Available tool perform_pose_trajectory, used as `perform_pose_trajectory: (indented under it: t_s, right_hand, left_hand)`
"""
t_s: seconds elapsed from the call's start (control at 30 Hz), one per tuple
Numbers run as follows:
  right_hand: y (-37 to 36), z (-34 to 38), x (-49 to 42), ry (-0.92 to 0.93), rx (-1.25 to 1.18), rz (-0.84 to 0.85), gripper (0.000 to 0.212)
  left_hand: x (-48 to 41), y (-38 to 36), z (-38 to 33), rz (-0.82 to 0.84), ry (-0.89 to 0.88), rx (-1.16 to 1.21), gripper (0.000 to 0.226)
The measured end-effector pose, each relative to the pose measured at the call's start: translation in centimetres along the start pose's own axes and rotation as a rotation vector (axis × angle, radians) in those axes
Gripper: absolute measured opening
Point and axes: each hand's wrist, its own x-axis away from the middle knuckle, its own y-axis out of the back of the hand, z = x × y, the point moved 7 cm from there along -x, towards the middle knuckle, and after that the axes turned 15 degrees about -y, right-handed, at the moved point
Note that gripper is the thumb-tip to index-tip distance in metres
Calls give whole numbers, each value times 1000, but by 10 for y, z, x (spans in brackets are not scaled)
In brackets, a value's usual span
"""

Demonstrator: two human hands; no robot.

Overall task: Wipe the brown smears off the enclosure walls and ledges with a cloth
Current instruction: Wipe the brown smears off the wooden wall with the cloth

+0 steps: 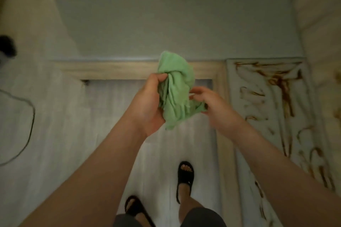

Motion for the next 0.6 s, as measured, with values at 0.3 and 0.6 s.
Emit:
perform_pose_trajectory:
  t_s: [0.3, 0.6]
  right_hand:
    - [168, 10, 37, 236, -189, -425, 12]
    - [247, 52, -5, 152, -455, -775, 33]
  left_hand:
    - [-77, -170, 38, 357, 92, -402, 41]
    - [-178, -272, 23, 701, 108, -473, 26]
